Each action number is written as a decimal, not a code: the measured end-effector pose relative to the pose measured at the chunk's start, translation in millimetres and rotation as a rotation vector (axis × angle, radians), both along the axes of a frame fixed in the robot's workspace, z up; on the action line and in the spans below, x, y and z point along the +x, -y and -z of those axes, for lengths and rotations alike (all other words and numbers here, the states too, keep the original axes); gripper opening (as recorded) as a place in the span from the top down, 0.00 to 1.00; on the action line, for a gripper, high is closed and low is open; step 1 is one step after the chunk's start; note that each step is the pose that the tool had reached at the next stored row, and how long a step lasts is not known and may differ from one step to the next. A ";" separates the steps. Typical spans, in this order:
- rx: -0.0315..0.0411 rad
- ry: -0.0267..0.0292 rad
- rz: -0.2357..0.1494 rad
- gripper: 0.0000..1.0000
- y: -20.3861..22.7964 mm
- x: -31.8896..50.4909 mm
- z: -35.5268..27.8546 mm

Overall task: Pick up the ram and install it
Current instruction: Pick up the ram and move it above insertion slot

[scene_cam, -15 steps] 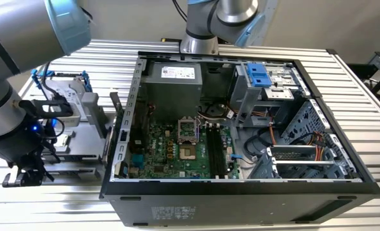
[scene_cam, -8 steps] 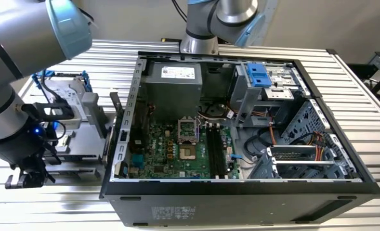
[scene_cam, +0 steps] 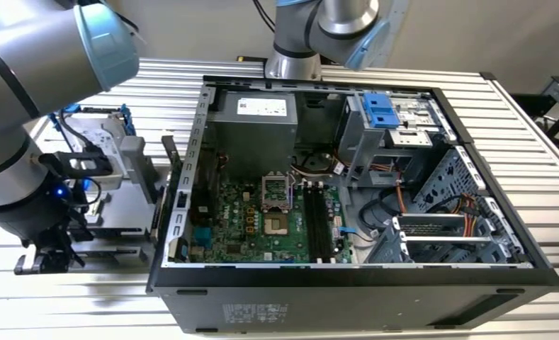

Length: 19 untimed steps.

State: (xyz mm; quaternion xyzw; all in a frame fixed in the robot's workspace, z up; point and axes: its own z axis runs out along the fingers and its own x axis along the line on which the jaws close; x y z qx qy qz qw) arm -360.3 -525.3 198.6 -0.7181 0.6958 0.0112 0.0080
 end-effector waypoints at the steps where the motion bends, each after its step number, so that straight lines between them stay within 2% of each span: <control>1: 0.0000 0.0000 0.000 0.00 -0.3 0.0 1.0; 7: -0.0002 -0.0002 0.010 0.00 -0.4 -0.5 5.2; 19: -0.0002 0.0013 0.011 0.00 -0.4 -3.7 5.7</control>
